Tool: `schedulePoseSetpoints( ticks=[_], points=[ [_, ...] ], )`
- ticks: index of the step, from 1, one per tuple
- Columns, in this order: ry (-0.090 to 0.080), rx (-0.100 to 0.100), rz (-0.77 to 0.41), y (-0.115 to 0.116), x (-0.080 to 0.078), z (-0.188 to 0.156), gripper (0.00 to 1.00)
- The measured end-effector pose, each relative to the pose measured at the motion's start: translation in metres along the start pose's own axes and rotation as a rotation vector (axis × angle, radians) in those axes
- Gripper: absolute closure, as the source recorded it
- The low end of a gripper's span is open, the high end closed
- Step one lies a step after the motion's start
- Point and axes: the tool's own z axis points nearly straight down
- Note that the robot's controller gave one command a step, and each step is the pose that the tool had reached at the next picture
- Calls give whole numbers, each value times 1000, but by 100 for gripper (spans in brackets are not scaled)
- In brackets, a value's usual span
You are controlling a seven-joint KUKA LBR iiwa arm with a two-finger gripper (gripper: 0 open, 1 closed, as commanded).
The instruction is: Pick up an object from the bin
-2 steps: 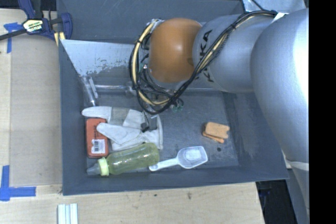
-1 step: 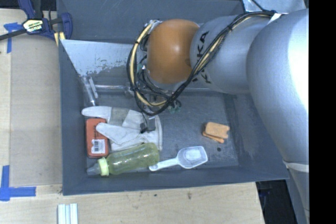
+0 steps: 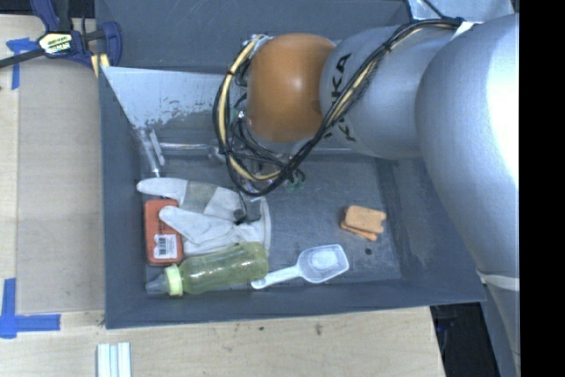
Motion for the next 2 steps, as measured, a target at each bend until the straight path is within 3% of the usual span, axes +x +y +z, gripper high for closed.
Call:
schedulePoseSetpoints(
  ticks=[1,2],
  points=[
    [1,1,11,-4,-4,1,100],
    [1,1,11,-4,-4,1,100]
  ],
)
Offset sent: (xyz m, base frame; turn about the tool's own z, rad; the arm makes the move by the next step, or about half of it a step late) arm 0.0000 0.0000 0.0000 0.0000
